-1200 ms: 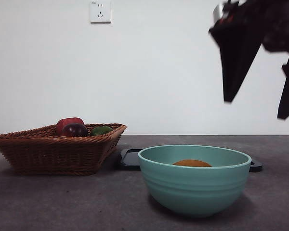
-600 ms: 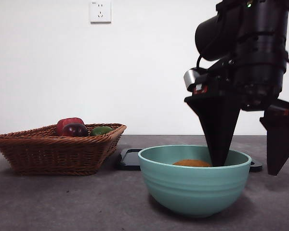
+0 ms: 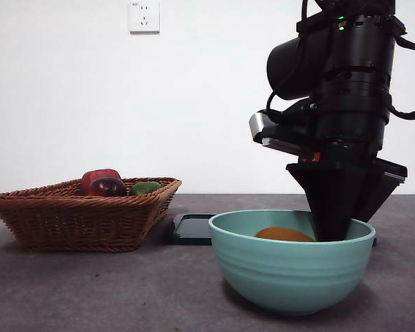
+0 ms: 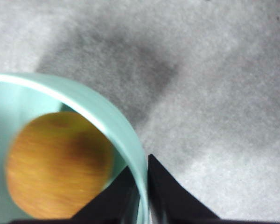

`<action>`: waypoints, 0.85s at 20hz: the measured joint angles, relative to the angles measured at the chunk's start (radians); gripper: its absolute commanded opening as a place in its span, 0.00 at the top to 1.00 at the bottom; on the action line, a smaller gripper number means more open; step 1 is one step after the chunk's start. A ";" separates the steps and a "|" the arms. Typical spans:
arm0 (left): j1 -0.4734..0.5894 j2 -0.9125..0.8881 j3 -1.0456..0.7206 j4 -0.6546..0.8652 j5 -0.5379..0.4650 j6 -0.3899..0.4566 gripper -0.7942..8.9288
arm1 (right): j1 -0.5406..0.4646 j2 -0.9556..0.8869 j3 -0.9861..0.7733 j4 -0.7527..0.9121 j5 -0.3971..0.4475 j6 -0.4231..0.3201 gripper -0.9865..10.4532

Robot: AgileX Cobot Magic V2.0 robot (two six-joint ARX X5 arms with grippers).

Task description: Pick up the wifruite, put it on the bowl, pick up the plate, put it on desk

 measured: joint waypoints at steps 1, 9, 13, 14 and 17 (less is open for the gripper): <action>0.000 0.000 0.000 0.000 0.000 0.001 0.34 | 0.000 0.000 0.004 -0.009 0.001 0.006 0.91; 0.000 0.000 0.000 0.000 0.000 0.002 0.34 | -0.058 0.022 0.247 -0.109 0.067 0.025 0.91; 0.000 0.000 0.000 0.001 0.000 0.002 0.34 | -0.135 0.140 0.464 -0.189 0.069 0.024 0.91; 0.000 0.000 0.000 0.000 0.000 0.002 0.34 | -0.152 0.180 0.521 -0.207 0.069 0.023 0.91; 0.000 0.000 0.000 0.000 0.000 0.002 0.34 | -0.187 0.312 0.690 -0.235 0.058 0.022 0.91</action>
